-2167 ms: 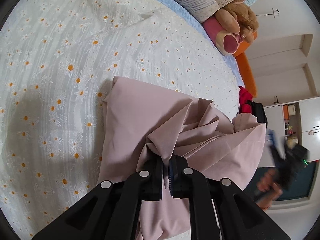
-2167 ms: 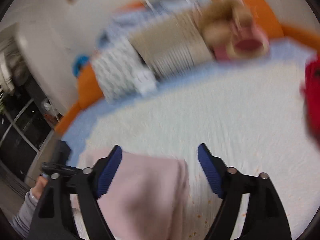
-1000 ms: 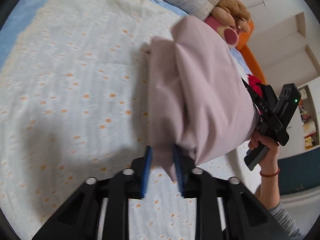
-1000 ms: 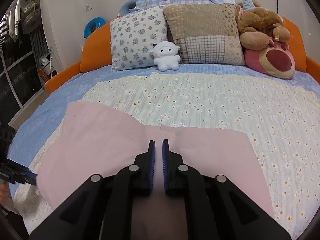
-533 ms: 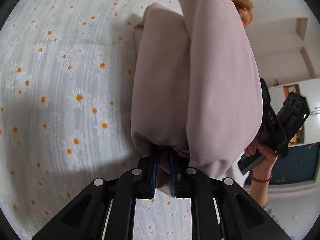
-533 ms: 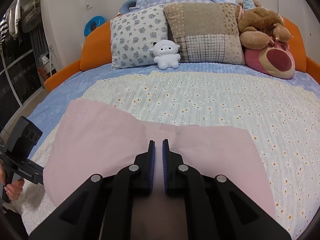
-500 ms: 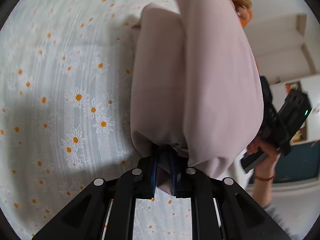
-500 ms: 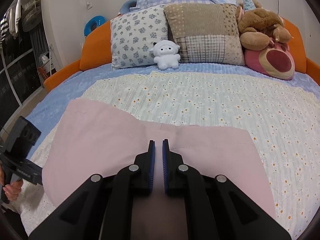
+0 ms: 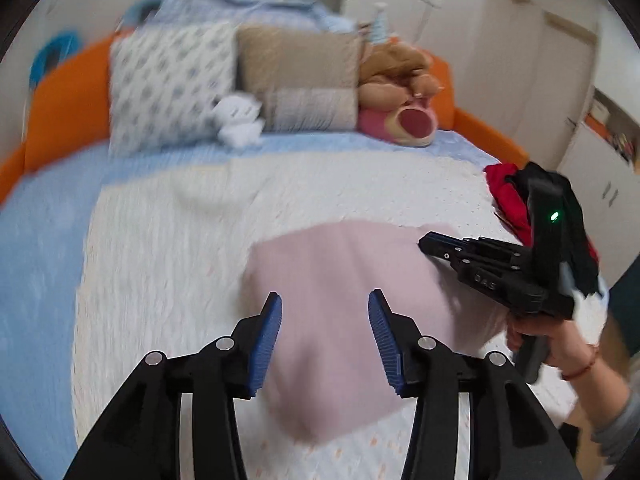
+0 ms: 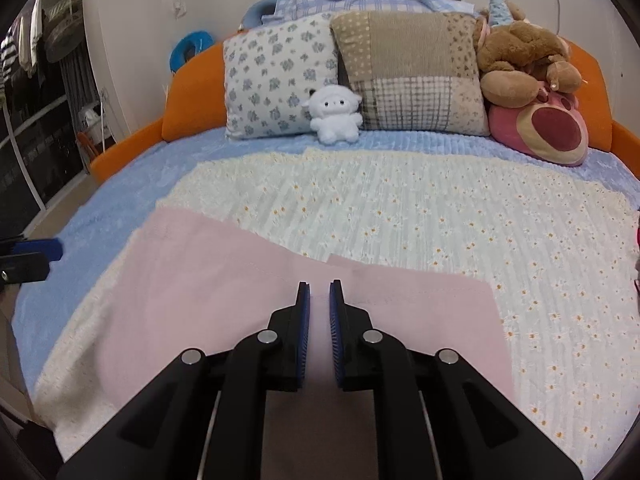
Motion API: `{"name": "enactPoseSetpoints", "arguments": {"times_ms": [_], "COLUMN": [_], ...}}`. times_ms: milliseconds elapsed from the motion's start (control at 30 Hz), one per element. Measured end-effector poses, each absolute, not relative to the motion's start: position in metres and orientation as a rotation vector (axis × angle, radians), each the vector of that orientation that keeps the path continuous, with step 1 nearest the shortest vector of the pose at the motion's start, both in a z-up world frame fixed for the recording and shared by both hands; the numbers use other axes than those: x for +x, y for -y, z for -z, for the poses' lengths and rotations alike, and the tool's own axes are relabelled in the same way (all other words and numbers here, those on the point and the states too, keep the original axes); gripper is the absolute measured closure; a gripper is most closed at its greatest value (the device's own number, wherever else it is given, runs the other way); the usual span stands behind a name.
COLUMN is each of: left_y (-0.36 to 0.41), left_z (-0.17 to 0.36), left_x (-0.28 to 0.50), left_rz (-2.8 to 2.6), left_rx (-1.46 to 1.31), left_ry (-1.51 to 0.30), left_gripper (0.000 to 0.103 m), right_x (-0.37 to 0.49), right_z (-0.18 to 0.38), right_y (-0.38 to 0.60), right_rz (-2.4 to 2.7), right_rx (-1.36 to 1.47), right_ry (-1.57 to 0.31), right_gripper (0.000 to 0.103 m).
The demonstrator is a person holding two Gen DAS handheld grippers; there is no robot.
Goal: Fold large clothes
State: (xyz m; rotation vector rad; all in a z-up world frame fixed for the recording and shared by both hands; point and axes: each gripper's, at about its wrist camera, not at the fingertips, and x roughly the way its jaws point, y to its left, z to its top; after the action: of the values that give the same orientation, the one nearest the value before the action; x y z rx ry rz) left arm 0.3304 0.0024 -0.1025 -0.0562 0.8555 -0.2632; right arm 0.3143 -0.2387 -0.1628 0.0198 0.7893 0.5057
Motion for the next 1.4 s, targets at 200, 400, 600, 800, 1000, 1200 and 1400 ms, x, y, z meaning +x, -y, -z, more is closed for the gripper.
{"name": "enactPoseSetpoints", "arguments": {"times_ms": [200, 400, 600, 800, 1000, 1200, 1400], "left_y": [0.027, 0.009, 0.009, -0.016, -0.025, -0.034, -0.071], "left_z": [0.164, 0.21, 0.209, 0.164, 0.204, 0.242, 0.223], "left_x": [0.364, 0.385, 0.387, 0.345, 0.329, 0.348, 0.343], "left_rz": [0.224, 0.24, 0.221, 0.183, 0.202, 0.192, 0.271], "left_rx": [-0.001, -0.107, -0.085, -0.057, -0.084, -0.188, -0.43], "left_ry": [-0.92, -0.942, -0.938, -0.921, -1.039, -1.1, -1.184], "left_gripper": [0.056, 0.056, 0.055, 0.052, 0.049, 0.026, 0.033], "right_x": [0.3, 0.321, 0.324, 0.295, 0.263, 0.291, 0.296], "right_z": [0.155, 0.206, 0.203, 0.162, 0.175, 0.207, 0.191], "right_y": [0.248, 0.267, 0.259, 0.297, 0.314, 0.306, 0.328], "right_rz": [-0.515, -0.455, -0.44, -0.513, -0.557, -0.485, -0.528], "right_rx": [-0.042, -0.03, -0.075, 0.016, 0.021, 0.023, 0.153], "right_ry": [-0.791, -0.859, -0.861, -0.838, -0.907, -0.966, -1.05], "right_gripper": [0.093, 0.096, 0.095, 0.091, 0.092, 0.086, 0.051]}}
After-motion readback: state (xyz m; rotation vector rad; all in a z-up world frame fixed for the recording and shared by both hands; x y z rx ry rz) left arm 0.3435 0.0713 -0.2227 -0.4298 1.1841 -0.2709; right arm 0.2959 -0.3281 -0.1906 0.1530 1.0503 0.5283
